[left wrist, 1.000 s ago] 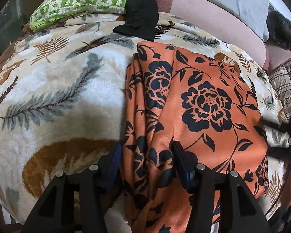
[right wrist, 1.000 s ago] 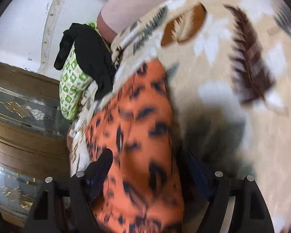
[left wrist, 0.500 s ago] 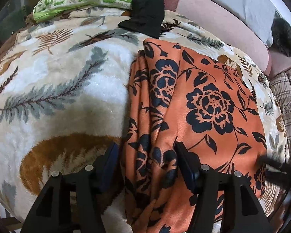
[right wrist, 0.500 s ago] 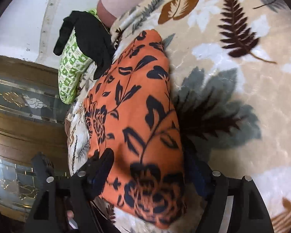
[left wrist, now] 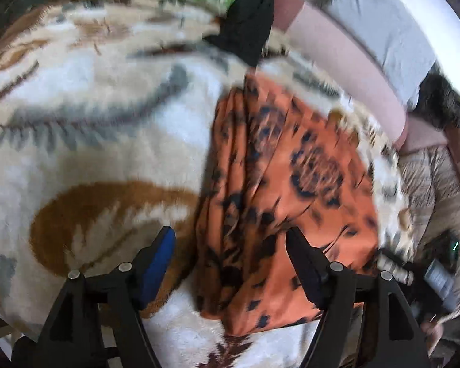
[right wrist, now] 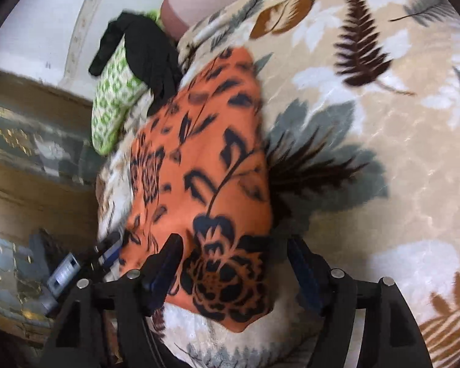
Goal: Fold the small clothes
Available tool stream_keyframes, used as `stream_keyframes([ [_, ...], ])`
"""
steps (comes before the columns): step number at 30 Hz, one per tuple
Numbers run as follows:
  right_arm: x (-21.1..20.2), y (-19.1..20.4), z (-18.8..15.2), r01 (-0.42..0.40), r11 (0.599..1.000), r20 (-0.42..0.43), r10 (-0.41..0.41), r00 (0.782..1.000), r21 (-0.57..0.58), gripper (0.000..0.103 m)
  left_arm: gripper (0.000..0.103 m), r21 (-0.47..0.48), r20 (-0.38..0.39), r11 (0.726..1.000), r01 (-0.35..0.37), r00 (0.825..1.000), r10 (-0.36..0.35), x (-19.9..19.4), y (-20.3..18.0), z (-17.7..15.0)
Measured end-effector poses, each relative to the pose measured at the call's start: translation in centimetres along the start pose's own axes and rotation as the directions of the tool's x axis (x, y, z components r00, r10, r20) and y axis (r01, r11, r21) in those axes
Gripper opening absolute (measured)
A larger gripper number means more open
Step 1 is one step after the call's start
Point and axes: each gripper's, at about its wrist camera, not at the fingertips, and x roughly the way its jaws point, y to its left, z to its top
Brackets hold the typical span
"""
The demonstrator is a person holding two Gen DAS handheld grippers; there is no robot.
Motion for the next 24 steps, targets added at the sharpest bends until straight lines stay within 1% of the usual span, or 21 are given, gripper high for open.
stream_keyframes([
  [1,0.1,-0.1,0.4,-0.006,1.0,0.0,0.006,1.0,0.01,0.075,0.072,0.011,-0.019,1.0,-0.012,1.0,0.012,0.6,0.0,-0.4],
  [2,0.4,-0.1,0.8,-0.012,1.0,0.001,0.012,1.0,0.013,0.075,0.065,0.045,0.002,0.998,-0.033,0.999,0.033,0.8,-0.1,-0.9],
  [3,0.9,0.3,1.1,-0.024,1.0,-0.016,0.024,1.0,-0.008,0.075,0.061,0.086,0.028,0.996,-0.038,0.999,0.035,0.6,-0.6,-1.2],
  [4,1.9,0.8,1.2,-0.018,0.999,-0.054,0.015,0.998,-0.042,0.074,0.048,0.095,0.024,0.995,-0.02,1.0,0.018,0.5,-0.9,-1.4],
  [5,2.8,1.2,1.1,0.018,0.996,-0.094,-0.025,0.995,-0.083,0.071,0.046,0.086,0.01,0.996,-0.007,1.0,0.007,0.5,-1.1,-1.3],
  [6,3.8,1.5,0.7,0.054,0.993,-0.12,-0.067,0.99,-0.108,0.069,0.046,0.083,0.007,0.996,-0.018,1.0,0.018,0.2,-1.4,-1.1],
  [8,3.5,2.2,0.4,0.05,0.99,-0.107,-0.064,0.992,-0.128,0.069,0.047,0.09,0.018,0.996,-0.023,1.0,0.021,-0.2,-1.8,-1.1],
  [9,2.8,2.7,0.2,0.033,0.99,-0.088,-0.045,0.995,-0.134,0.07,0.048,0.101,0.027,0.994,-0.031,0.999,0.028,-0.4,-2.0,-1.3],
  [10,2.4,2.9,0.1,0.03,0.991,-0.078,-0.04,0.996,-0.13,0.072,0.056,0.111,0.025,0.993,-0.037,0.999,0.035,-0.4,-2.3,-1.4],
  [11,2.0,2.9,-0.2,0.021,0.993,-0.075,-0.031,0.997,-0.119,0.078,0.06,0.121,0.022,0.992,-0.047,0.999,0.044,-0.2,-2.2,-1.6],
  [12,2.0,2.5,-0.5,0.013,0.996,-0.087,-0.021,0.996,-0.093,0.08,0.061,0.119,0.028,0.992,-0.053,0.998,0.05,-0.2,-2.1,-1.9],
  [13,2.3,2.2,-0.8,0.009,0.997,-0.096,-0.016,0.995,-0.073,0.081,0.06,0.11,0.028,0.993,-0.044,0.999,0.041,-0.3,-1.7,-2.0],
  [14,2.8,2.1,-1.4,0.009,0.996,-0.122,-0.02,0.992,-0.088,0.08,0.054,0.098,0.025,0.995,-0.034,0.999,0.031,-0.7,-1.3,-2.2],
  [15,3.1,2.3,-1.8,0.028,0.992,-0.13,-0.045,0.99,-0.126,0.07,0.047,0.091,0.035,0.996,-0.024,0.999,0.021,-1.2,-1.4,-2.3],
  [16,3.0,2.6,-2.1,0.038,0.99,-0.124,-0.055,0.991,-0.139,0.051,0.041,0.095,0.044,0.995,-0.024,0.999,0.02,-1.8,-1.3,-2.4],
  [18,2.2,2.8,-2.1,0.047,0.991,-0.096,-0.06,0.994,-0.126,0.05,0.041,0.098,0.062,0.994,-0.046,0.997,0.04,-2.3,-1.4,-2.8],
  [19,2.1,2.8,-2.1,0.055,0.991,-0.089,-0.066,0.994,-0.123,0.05,0.042,0.099,0.054,0.994,-0.05,0.998,0.045,-1.9,-1.3,-3.0],
  [20,2.2,2.6,-2.2,0.067,0.991,-0.086,-0.077,0.993,-0.114,0.051,0.049,0.1,0.037,0.993,-0.064,0.997,0.06,-1.1,-1.2,-3.0],
  [21,2.6,2.3,-2.1,0.079,0.992,-0.098,-0.089,0.991,-0.1,0.063,0.053,0.087,0.028,0.993,-0.083,0.996,0.081,-0.3,-0.8,-3.1],
  [22,2.9,1.9,-2.4,0.083,0.993,-0.123,-0.092,0.988,-0.08,0.073,0.055,0.068,0.029,0.995,-0.079,0.997,0.077,-0.2,-0.6,-3.1],
  [24,2.2,2.2,-2.3,0.074,0.995,-0.104,-0.082,0.991,-0.073,0.073,0.054,0.052,0.039,0.996,-0.075,0.997,0.073,-1.1,-0.7,-3.0],
])
